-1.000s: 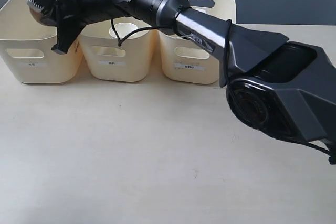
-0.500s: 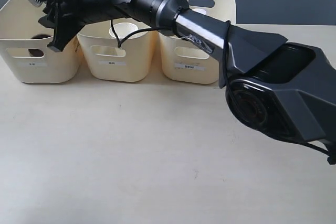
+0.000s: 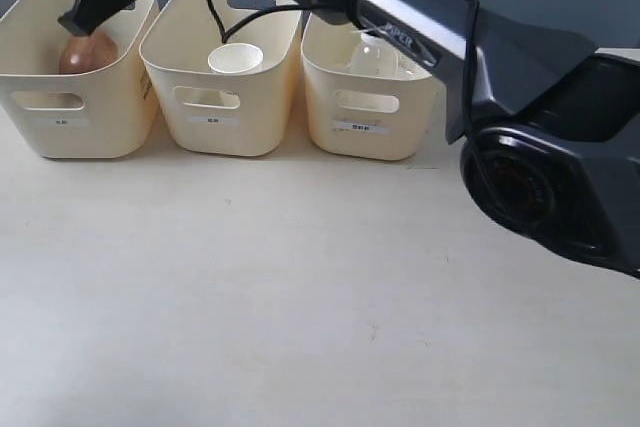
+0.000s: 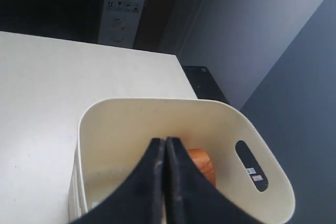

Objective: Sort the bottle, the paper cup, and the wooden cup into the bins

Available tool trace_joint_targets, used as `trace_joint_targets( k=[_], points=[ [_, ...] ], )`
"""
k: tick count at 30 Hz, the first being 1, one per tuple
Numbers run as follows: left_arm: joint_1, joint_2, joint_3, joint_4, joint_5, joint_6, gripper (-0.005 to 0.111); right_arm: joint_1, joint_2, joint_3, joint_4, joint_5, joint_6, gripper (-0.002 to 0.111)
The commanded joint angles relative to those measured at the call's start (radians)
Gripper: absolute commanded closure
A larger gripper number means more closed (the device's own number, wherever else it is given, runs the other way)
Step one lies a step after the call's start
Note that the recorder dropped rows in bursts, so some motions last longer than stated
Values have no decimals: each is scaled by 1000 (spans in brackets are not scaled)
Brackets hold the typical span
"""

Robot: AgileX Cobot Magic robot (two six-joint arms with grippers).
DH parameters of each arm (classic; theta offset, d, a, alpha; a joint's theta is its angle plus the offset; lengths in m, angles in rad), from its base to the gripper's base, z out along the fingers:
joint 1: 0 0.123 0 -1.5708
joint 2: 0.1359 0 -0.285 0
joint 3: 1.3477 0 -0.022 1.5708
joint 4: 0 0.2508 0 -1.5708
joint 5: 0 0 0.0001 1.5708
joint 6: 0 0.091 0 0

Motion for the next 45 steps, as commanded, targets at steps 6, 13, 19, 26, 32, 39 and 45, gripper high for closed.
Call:
trace_joint_targets(
  k=[6, 13, 19, 26, 32, 39, 45],
  points=[
    [-3, 3, -1, 2, -14, -3, 107, -4, -91, 104, -171, -12, 185, 109],
    [-3, 3, -1, 2, -14, -3, 107, -4, -229, 371, -126, -156, 134, 109],
    [-3, 3, -1, 2, -14, -3, 107, -11, -424, 682, -108, -282, 91, 109],
    [-3, 3, -1, 2, -14, -3, 107, -34, -738, 1079, -106, -470, 91, 109],
    [-3, 3, -1, 2, -14, -3, 107, -34, -1031, 1364, -59, -633, 93, 109],
    [-3, 3, -1, 2, -14, -3, 107, -34, -1193, 1404, 103, -635, 96, 109],
    [-3, 3, -1, 2, -14, -3, 107, -34, -1223, 1404, 138, -637, 96, 109]
  ],
)
